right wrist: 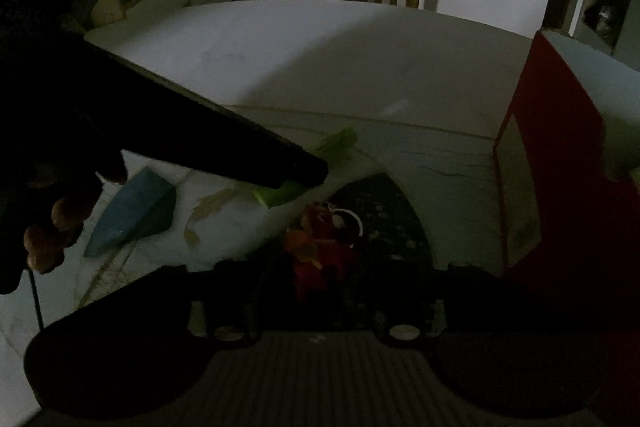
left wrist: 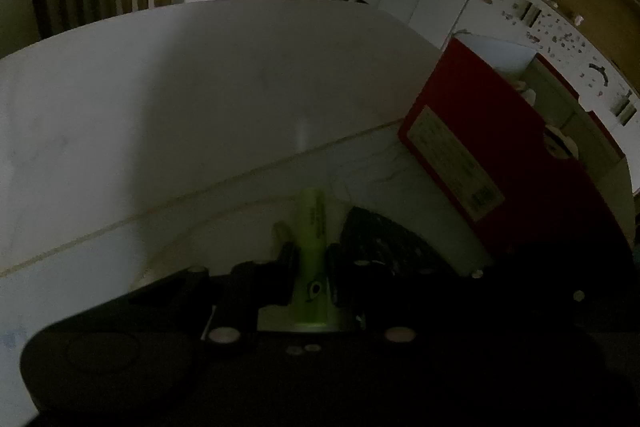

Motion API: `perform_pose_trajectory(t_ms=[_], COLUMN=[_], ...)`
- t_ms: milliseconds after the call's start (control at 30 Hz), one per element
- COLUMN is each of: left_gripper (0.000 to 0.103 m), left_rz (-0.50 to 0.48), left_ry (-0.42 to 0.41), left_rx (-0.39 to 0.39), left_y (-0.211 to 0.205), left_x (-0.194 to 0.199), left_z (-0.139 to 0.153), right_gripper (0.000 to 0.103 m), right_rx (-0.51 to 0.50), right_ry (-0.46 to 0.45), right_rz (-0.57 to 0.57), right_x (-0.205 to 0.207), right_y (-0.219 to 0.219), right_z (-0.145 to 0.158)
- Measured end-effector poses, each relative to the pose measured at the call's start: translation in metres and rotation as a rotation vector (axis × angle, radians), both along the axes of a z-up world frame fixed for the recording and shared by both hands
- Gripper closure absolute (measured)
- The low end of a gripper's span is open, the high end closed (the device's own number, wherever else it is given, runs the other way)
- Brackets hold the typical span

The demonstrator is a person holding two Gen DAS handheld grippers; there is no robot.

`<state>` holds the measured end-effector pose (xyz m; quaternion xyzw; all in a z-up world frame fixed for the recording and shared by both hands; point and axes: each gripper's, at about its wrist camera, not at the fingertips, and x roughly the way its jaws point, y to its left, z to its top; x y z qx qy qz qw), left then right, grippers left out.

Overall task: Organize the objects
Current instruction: 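Carry the green tube with the left tool while the right tool carries the orange toy into the shoebox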

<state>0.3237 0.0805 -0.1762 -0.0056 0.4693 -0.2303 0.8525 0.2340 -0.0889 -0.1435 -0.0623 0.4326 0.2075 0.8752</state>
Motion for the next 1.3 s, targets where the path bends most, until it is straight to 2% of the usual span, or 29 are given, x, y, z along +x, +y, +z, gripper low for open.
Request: perform_pose_trajectory(t_ms=[267,667,733,1033,1300], left_gripper=[0.089,0.089,0.089,0.089,0.089], left_rz=[0.033,0.087,0.087,0.086,0.055], left_ry=[0.009,0.003,-0.007,-0.054,-0.098], left_rx=[-0.032,-0.102,-0.105,-0.123,-0.123], left_y=[0.002,-0.008,-0.013,-0.040,-0.086], left_x=[-0.019,-0.065,-0.074,-0.105,-0.113], left_z=[0.009,0.051,0.058,0.095,0.128], right_gripper=[0.066,0.067,0.072,0.072,0.072], right_rx=[0.036,0.134,0.146,0.186,0.228], right_ry=[0.012,-0.014,-0.023,-0.055,-0.134], right_rz=[-0.031,-0.064,-0.060,-0.047,-0.057], right_x=[-0.003,-0.039,-0.045,-0.061,-0.073], right_y=[-0.010,-0.051,-0.058,-0.095,-0.142], right_z=[0.009,0.062,0.071,0.106,0.147])
